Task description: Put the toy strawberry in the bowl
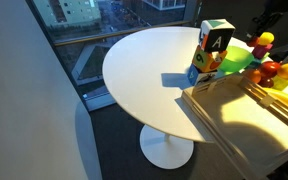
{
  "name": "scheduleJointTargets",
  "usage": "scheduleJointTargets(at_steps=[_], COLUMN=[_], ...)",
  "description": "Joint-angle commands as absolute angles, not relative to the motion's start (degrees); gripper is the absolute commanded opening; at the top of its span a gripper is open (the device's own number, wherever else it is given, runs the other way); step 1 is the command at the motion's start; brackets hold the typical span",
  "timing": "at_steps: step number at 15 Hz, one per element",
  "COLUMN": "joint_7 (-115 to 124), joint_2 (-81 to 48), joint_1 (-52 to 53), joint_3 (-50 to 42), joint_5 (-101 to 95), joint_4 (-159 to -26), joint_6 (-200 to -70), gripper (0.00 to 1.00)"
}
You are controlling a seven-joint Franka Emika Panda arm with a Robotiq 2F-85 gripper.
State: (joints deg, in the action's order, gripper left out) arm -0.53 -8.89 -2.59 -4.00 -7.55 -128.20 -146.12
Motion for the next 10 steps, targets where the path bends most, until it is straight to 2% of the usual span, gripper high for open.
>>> scheduleJointTargets(at_steps=[1,8,9,10], joint_7=[1.8,2.5,2.5,2.6], joint_2=[-11.6,-13.9,-14.0,-13.9], joint_1=[-2.0,-1.5,-1.4,-1.3], joint_3=[-4.2,-4.4,-4.4,-4.4], joint_5=[-8.8,-8.7,-8.7,-8.8], joint_4=[-126.7,-126.7,-126.7,-126.7], joint_6=[-147.4,-146.8,-146.6,-146.5], gripper=[0.23,0.23,0.28,0.4])
